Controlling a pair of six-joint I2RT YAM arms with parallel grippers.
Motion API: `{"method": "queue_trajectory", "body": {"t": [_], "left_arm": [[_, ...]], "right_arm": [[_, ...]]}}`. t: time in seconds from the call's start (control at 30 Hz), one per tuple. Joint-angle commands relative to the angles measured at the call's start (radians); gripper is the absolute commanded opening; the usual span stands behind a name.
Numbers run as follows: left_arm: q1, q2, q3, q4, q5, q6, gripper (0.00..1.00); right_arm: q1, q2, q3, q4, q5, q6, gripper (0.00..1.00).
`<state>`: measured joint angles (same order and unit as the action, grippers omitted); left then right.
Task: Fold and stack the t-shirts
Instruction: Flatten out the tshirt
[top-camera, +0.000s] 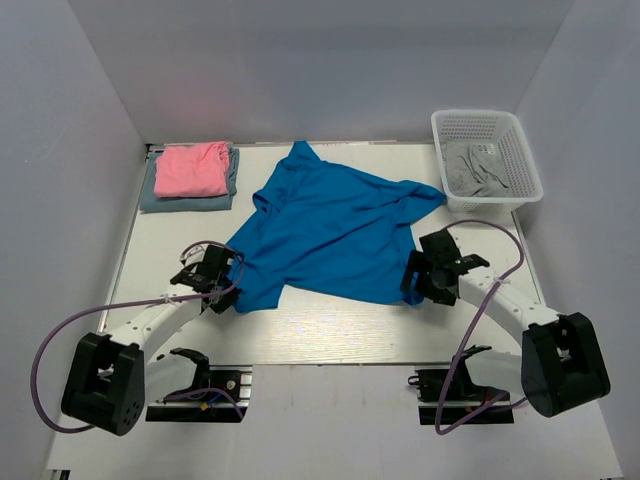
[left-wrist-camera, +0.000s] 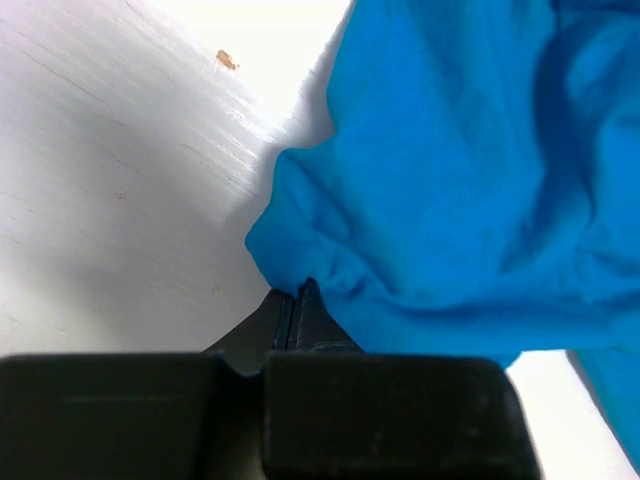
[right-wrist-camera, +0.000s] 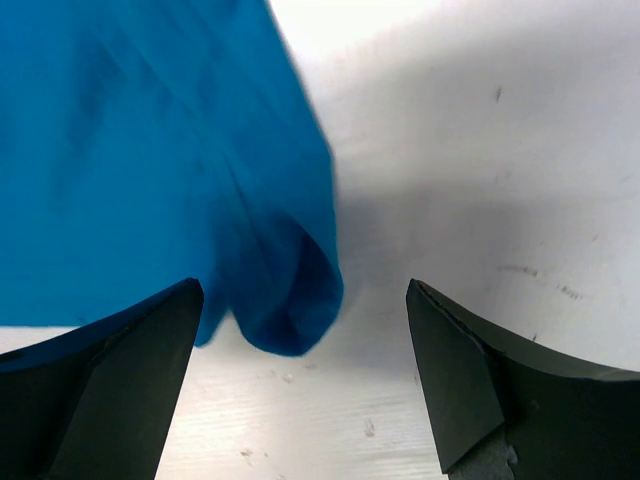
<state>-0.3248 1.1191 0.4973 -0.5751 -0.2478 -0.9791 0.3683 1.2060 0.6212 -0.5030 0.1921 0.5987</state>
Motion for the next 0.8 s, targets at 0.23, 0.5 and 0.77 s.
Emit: {"method": "queue_trajectory", "body": {"t": [0.23,0.5,0.77], "left_arm": [[0.006,-0.062,-0.019,0.001,-0.065,0.013,0.0],[0.006,-0.041,-0.009,-0.009,-0.093,0.013,0.0],[0.006,-0.041,-0.009,-0.009,-0.093,0.013,0.0]], "right_arm": [[-0.003,-0.06,-0.064,-0.044,-0.051,-0.008,0.88],[-0.002,0.004,-0.044,-0.075,0.085,0.047,0.66],[-0.003,0.001,-0.025,-0.039,0.098,0.043,0.46]]}}
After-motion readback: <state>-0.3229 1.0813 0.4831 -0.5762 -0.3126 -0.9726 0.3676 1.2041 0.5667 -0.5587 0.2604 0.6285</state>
